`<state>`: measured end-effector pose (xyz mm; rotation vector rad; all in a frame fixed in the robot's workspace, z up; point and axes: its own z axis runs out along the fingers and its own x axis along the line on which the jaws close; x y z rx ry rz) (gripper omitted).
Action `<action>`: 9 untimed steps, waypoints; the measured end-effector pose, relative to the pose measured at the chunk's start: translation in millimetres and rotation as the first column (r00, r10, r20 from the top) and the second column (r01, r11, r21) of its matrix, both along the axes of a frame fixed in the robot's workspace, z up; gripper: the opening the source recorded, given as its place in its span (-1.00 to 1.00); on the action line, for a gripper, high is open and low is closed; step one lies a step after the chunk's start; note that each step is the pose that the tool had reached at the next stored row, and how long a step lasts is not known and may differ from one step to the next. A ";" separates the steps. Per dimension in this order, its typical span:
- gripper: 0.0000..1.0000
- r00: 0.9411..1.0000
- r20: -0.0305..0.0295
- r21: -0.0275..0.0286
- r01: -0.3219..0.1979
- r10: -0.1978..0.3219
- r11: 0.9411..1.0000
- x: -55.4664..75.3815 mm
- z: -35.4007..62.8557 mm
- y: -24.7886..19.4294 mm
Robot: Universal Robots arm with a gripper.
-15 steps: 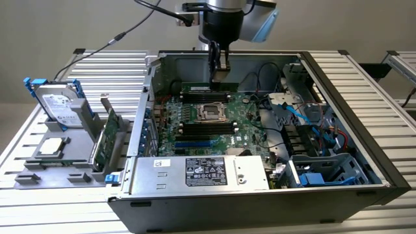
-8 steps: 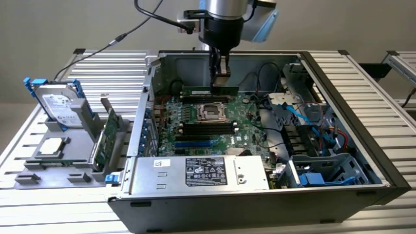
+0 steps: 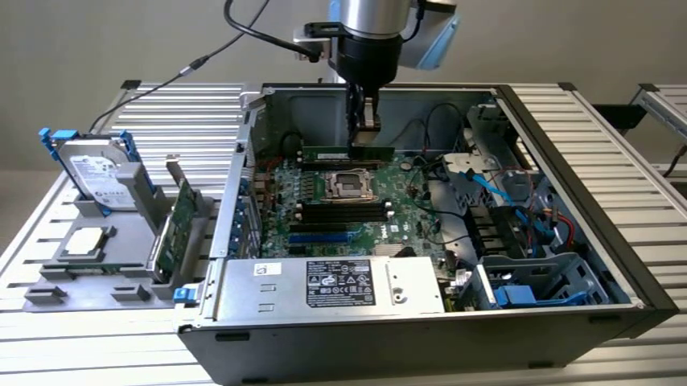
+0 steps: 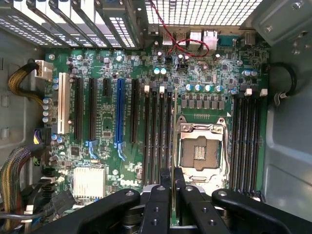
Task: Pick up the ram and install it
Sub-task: 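Pick up the ram and move it above insertion slot, then insert the ram into the slot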
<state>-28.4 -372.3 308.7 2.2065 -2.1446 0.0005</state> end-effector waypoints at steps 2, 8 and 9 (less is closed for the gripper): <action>-0.73 1.000 0.000 0.000 0.000 0.000 1.000 0.0 -0.1 0.0; -0.73 1.000 0.000 0.000 0.000 0.000 1.000 0.0 -0.1 0.0; -0.73 1.000 0.000 0.000 0.000 0.000 1.000 0.0 -0.1 0.0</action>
